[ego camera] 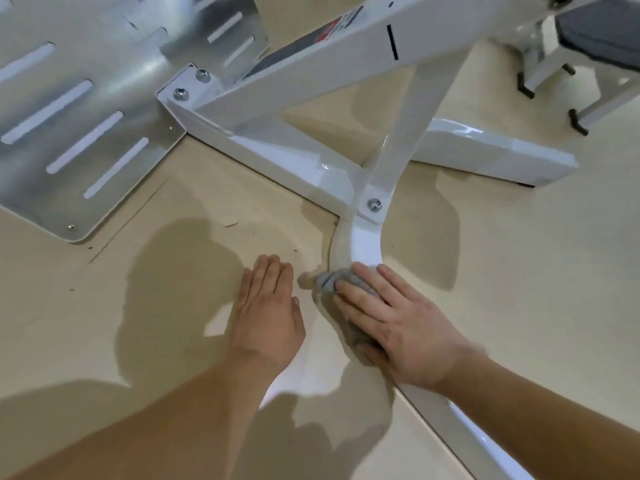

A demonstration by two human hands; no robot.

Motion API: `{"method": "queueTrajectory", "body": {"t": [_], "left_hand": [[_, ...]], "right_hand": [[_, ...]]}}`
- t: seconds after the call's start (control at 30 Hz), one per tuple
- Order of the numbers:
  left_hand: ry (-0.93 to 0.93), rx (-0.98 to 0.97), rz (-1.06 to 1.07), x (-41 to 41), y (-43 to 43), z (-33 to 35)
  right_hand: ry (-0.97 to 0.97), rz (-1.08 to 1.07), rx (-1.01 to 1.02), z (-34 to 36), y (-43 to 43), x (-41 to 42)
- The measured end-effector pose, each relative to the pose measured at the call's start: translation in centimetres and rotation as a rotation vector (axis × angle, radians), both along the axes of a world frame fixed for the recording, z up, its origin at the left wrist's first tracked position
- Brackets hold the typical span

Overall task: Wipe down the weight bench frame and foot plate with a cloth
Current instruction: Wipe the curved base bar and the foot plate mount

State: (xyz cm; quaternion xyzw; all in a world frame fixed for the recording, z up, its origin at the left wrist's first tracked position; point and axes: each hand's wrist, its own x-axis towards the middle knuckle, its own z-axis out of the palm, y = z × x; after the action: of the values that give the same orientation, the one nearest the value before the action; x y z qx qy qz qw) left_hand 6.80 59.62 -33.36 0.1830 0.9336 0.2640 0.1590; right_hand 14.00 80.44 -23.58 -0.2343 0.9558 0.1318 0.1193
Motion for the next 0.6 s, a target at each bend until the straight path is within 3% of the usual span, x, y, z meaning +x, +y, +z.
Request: {"method": "queueTrajectory", "body": {"t": [0.13,0.23,0.37,0.6], "left_hand": [[-0.055,0.098,0.085,2.6,2.7,-0.4],[-0.078,0.122,0.051,4.1,3.8,-1.0],[-0.040,0.125,0.006,4.2,3.1,-1.0],[0.139,0.147,-0.089,-1.0,0.6,-0.6]], "right_hand": [[0.142,-0.429,-0.080,-1.0,1.5,4.6],[0.178,-0.593,-0.064,-2.1,0.7,5.9],[0.218,-0.619,-0.045,-2.8,-0.5,5.6],[0.248,-0.366,-0.099,-2.7,-2.0,-2.1]]}}
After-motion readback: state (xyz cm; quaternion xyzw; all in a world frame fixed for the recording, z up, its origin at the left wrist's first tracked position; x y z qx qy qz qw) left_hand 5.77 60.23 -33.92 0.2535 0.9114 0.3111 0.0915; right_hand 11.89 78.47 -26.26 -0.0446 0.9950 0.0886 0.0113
